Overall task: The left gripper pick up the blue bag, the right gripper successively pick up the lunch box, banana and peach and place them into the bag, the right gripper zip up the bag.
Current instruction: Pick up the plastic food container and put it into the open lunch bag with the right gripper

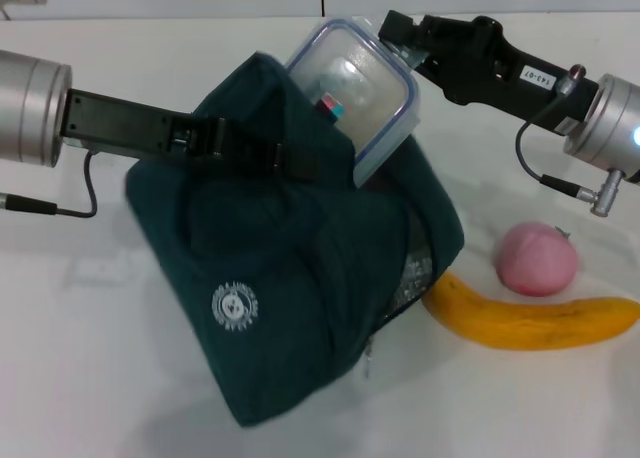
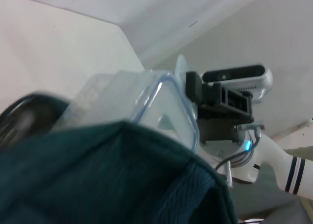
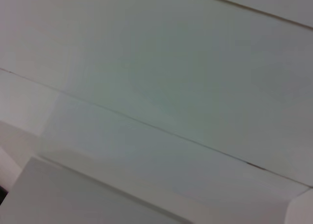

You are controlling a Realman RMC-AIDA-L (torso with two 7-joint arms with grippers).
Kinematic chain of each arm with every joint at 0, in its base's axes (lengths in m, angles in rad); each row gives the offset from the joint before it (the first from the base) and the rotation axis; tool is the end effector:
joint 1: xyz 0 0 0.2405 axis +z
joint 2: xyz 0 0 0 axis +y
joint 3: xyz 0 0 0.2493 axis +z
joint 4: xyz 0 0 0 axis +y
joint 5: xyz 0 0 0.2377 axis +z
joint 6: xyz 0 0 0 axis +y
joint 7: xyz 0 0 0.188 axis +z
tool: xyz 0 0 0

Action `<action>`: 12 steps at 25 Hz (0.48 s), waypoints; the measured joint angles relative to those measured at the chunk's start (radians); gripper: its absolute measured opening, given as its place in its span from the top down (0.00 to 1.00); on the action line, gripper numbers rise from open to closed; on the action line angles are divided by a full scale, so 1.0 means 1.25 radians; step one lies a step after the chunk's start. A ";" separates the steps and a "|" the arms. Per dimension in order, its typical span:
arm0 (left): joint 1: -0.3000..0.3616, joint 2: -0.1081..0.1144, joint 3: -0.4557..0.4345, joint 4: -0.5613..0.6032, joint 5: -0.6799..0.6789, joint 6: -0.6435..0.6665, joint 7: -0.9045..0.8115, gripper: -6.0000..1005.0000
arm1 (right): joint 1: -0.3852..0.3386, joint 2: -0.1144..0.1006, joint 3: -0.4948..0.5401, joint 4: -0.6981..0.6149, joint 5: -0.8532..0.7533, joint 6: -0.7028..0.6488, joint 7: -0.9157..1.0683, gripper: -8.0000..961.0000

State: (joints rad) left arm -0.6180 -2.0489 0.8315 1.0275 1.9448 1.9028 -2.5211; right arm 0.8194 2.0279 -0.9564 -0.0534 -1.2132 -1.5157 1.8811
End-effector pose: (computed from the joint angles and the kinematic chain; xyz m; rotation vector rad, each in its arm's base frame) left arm -0.1556 0.3539 0.0200 2.5020 1.4480 0.5572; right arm 0.1516 0.4051 -0.0654 2.1097 -1.5621 -1.4610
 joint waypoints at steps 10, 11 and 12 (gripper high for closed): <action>0.000 0.004 -0.006 -0.012 -0.003 0.006 0.009 0.95 | -0.036 0.000 -0.009 -0.006 0.007 0.015 0.000 0.89; -0.005 0.004 -0.004 -0.018 -0.003 0.007 0.009 0.95 | -0.033 0.000 -0.010 -0.007 0.007 0.014 -0.001 0.89; -0.009 0.004 -0.004 -0.026 -0.004 0.009 0.009 0.95 | -0.031 0.000 -0.010 -0.007 0.007 0.012 -0.002 0.89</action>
State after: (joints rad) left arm -0.6297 -2.0441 0.8268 0.9948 1.9396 1.9145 -2.5094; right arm 0.7804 2.0279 -0.9687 -0.0627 -1.2045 -1.5010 1.8790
